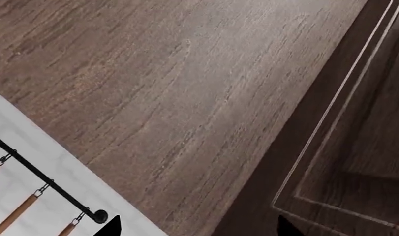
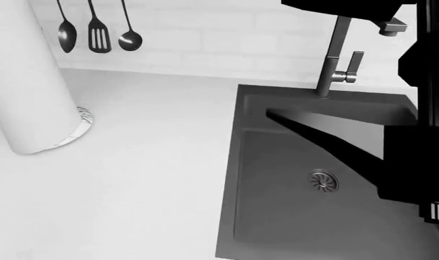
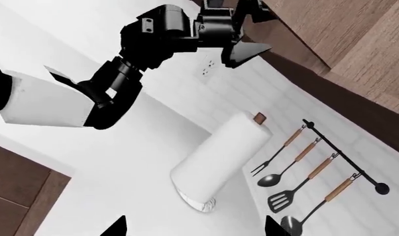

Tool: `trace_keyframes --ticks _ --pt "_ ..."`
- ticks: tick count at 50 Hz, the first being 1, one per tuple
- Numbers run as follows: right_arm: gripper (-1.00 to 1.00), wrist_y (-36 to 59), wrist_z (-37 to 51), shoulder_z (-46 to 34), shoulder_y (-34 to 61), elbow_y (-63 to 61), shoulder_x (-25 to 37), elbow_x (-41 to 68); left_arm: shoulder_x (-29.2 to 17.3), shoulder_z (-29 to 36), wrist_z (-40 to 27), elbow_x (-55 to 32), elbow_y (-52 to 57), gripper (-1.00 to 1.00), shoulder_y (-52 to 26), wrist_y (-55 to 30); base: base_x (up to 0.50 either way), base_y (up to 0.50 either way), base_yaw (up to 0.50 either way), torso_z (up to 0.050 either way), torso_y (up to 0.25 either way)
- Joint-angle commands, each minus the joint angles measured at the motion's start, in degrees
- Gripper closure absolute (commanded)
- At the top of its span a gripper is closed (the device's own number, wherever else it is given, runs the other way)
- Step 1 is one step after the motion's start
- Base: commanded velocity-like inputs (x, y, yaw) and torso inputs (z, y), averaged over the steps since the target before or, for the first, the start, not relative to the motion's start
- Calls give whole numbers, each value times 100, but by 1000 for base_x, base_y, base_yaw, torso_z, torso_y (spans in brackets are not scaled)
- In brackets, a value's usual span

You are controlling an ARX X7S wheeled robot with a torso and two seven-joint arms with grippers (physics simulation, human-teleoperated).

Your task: Pick the pear, onion from the counter and place them in the cabinet. Then close the cabinet.

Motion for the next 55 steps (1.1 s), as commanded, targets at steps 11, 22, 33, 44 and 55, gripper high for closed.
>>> trace_keyframes --ticks 11,22,33,44,55 --pt "-100 -130 -200 -282 -645 321 207 -546 89 171 396 294 -231 -100 -965 235 0 0 0 0 0" --pt "-100 -35 -166 -267 -518 375 221 -556 99 192 439 527 -320 -100 -1294 450 0 0 0 0 0" --pt "-100 -62 -126 -226 -537 341 235 -519 194 521 917 660 -816 -100 -1958 322 0 0 0 0 0" --pt "-100 -73 -97 -171 -530 309 271 -467 592 1302 1943 830 -1932 -100 -2937 -246 0 0 0 0 0" --pt "-100 -97 -70 -130 -557 288 315 -441 881 1814 2893 974 -2585 -100 -3517 -675 0 0 0 1 0"
